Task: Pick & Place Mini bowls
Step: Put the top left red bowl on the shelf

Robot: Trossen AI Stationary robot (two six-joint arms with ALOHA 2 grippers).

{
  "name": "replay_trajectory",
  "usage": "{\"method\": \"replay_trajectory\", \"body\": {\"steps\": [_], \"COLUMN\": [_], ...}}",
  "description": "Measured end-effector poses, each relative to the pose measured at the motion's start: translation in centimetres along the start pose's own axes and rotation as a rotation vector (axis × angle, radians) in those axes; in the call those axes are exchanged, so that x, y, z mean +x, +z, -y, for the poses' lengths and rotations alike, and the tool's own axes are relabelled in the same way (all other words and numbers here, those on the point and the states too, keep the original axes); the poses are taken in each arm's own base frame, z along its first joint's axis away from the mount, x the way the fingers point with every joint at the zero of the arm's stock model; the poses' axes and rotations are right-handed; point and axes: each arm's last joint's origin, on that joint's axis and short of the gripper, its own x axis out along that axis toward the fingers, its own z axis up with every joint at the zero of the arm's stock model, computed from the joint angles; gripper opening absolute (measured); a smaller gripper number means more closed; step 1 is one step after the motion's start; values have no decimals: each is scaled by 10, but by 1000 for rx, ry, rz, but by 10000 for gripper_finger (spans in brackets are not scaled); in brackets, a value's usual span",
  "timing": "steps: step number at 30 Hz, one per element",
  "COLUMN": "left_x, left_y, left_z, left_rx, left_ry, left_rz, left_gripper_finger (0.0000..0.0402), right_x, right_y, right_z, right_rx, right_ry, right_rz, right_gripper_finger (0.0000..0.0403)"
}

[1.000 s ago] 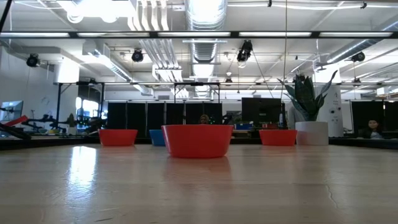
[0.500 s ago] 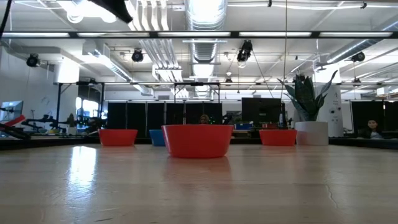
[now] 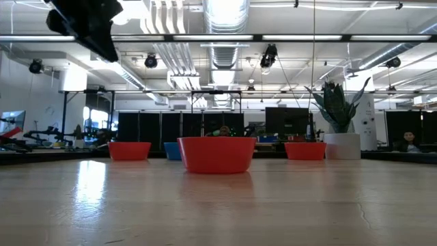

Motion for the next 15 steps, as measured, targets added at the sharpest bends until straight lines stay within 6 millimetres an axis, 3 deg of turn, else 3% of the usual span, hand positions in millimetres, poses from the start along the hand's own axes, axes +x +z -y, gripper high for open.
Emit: {"method": "replay_trajectory", "body": {"steps": [8,15], "left_x": [27,48], "left_y": [2,9], "left_z": [-22,-29], "left_rx": [-60,-77], "left_ry": [105,204], "left_rz": [-117,-134], "left_gripper_finger": [55,55], "right_x": [0,0], "right_y": [0,0], "right_z": [0,0], "right_rx": [1,1], "right_ry": [0,0], "right_rz": [1,2], "right_gripper_finger": [8,8]}}
